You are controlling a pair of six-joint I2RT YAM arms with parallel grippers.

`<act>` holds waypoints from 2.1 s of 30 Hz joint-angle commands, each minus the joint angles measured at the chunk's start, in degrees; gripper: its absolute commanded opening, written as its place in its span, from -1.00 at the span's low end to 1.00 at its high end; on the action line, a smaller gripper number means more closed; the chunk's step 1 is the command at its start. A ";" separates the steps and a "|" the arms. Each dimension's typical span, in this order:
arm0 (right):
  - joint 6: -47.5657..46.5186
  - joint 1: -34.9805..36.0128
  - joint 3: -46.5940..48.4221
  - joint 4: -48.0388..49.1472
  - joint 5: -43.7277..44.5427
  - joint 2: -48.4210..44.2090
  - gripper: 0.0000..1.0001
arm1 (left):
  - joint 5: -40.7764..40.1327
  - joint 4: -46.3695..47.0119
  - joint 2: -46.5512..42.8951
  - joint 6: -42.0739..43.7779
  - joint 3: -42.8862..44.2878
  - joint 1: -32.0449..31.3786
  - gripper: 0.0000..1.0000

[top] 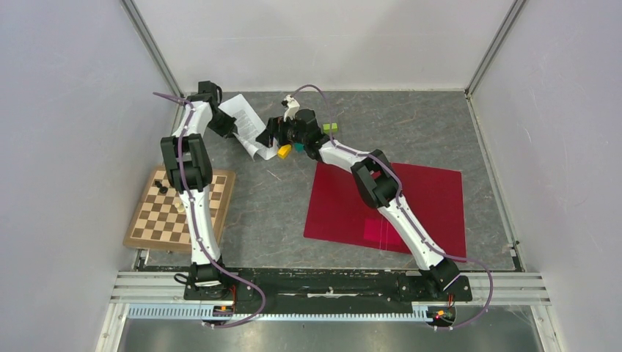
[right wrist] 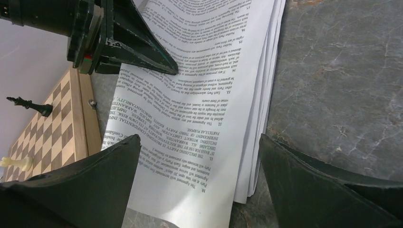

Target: Put the files into the folder

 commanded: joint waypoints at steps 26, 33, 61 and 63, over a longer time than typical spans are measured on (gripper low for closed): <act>8.58 -16.41 -63.65 11.96 -13.85 -74.74 0.96 | 43.84 41.45 -52.07 11.61 -33.94 -15.92 -0.95; 9.89 -18.82 -78.33 13.81 -14.38 -90.17 0.96 | 52.30 49.36 -61.77 10.21 -42.51 -21.38 -0.95; 16.86 -18.97 -85.66 19.80 -12.58 -100.76 -0.01 | 55.11 61.02 -62.18 4.31 -50.34 -30.92 -0.95; 15.55 -18.88 -85.22 17.70 -12.06 -100.66 -0.28 | 54.82 59.27 -61.70 5.02 -50.18 -31.09 -0.95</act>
